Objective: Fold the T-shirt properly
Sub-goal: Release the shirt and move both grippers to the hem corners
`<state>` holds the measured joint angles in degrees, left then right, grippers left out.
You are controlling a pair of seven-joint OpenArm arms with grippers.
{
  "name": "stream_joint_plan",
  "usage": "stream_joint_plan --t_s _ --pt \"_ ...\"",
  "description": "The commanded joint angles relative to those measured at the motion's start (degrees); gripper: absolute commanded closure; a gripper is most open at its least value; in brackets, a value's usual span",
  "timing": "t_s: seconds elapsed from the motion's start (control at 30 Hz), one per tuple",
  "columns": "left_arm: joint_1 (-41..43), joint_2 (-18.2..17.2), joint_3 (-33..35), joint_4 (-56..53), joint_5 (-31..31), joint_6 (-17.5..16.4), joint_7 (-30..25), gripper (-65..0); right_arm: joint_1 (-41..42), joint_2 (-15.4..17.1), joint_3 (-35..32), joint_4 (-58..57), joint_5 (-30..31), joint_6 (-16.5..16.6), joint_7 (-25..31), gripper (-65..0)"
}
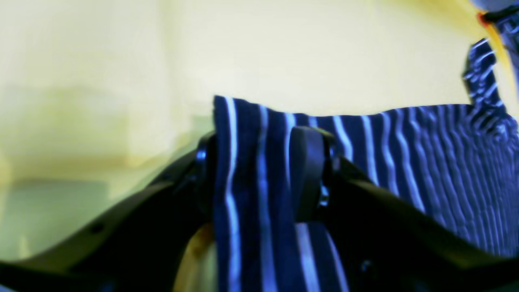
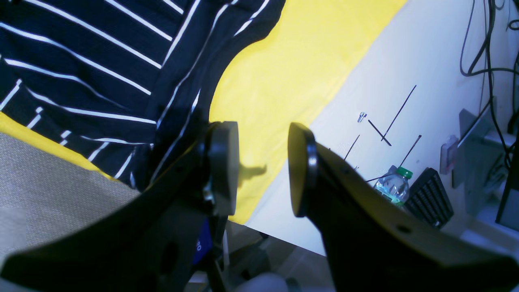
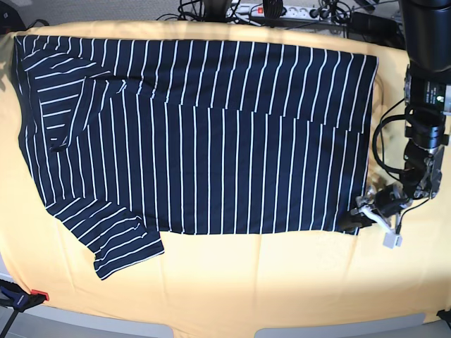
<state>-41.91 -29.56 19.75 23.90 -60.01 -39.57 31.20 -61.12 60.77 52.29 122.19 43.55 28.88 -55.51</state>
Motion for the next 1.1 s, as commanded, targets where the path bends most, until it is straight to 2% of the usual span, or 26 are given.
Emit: stream_joint_plan --t_s 0.0,0.07,0.17,0.23,0.3,0.33,0.43,0.63,0.8,0.87,0.93,1.0,1.07 --pt "-0.81 0.35 0.07 0.13 0.22 -0.43 4.13 -27.1 0.02 0.81 0.85 0.28 -0.26 -0.44 0.44 -22.9" --pt "-0.87 0.7 0.07 0.15 -1.22 -0.43 5.31 -27.1 0.02 0.83 0.85 0.28 -0.22 -0.44 0.5 -22.9" --pt "-0.83 0.46 0.07 0.15 -1.11 -0.43 2.75 -23.8 0.02 0.81 0.85 0.28 -0.26 -0.59 0.52 -22.9" --pt "-0.87 0.17 0.07 0.15 -1.11 -0.43 1.05 -15.0 0.02 0.81 0.85 0.28 -0.28 -1.01 1.14 -22.9" --pt "-1.09 0.13 0.07 0.15 -1.05 -0.43 0.07 -2.0 0.04 0.81 0.85 0.28 -0.31 -1.03 2.05 -22.9" --pt "-1.18 0.13 0.07 0.15 -0.96 -0.26 0.07 0.0 0.04 0.81 0.83 0.28 -0.28 -1.01 2.56 -22.9" --pt "-1.7 0.13 0.07 0.15 -0.26 1.86 0.09 0.0 0.17 0.81 0.83 0.28 -0.31 -0.81 3.5 -22.9" --pt "-3.54 -0.31 0.07 0.15 -2.23 1.62 0.11 0.0 6.19 0.79 0.57 0.28 -0.28 -1.22 4.83 -22.9" --pt "-4.83 -0.26 0.07 0.15 -2.25 1.66 0.11 0.0 13.55 0.76 -1.11 -0.85 -0.31 -2.1 8.66 -23.0" --pt "-4.79 -0.15 0.07 0.15 -2.45 1.66 0.09 0.0 18.51 0.72 -4.87 -3.78 -1.33 -2.19 9.44 -23.0" --pt "-4.76 0.0 0.07 0.15 -2.43 1.68 0.11 0.0 24.81 0.28 -10.71 -8.66 -2.03 -2.47 10.82 -28.5" --pt "-4.76 0.02 0.07 0.15 -2.45 1.66 0.11 0.0 32.15 -1.16 -17.66 -14.71 -2.01 -0.33 12.9 -35.6" --pt "-4.76 0.0 0.07 0.15 -2.43 1.66 0.15 0.0 40.06 -3.48 -24.55 -21.05 -2.01 0.22 13.51 -36.4"
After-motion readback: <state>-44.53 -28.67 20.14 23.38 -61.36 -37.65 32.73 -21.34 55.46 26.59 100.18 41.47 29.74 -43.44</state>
